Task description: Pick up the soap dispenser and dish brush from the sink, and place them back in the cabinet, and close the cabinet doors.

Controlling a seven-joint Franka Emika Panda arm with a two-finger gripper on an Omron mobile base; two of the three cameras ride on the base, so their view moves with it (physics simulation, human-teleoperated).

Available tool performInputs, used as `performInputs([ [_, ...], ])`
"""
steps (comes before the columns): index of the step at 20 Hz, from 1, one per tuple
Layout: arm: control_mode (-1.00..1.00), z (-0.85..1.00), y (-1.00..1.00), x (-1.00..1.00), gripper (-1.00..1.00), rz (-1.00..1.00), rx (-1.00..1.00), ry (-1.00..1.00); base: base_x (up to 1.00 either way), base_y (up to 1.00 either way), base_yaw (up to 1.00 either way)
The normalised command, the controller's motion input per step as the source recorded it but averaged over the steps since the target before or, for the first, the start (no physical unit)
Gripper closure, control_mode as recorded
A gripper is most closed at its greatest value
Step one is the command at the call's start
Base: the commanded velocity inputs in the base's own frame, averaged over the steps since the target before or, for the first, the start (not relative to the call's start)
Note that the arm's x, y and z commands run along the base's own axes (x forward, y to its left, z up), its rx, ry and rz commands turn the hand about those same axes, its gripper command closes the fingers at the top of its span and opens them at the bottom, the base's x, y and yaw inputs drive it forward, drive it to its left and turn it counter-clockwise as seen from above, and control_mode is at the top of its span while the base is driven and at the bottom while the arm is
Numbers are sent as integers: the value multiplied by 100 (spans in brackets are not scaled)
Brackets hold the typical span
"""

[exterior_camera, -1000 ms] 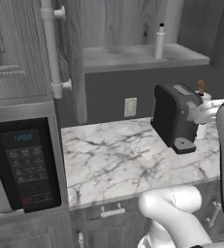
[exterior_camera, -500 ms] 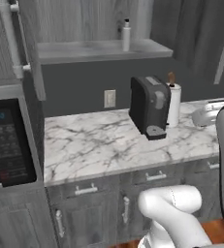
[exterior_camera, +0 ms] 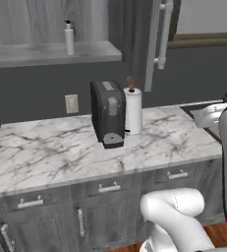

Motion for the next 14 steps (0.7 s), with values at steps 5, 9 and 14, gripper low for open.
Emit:
performInputs([
  [5, 100, 0, 0, 0, -100, 0, 0, 0, 0, -95, 0],
  [9, 100, 0, 0, 0, -100, 0, 0, 0, 0, -100, 3],
  [14, 100, 0, 0, 0, -100, 0, 0, 0, 0, -100, 5],
])
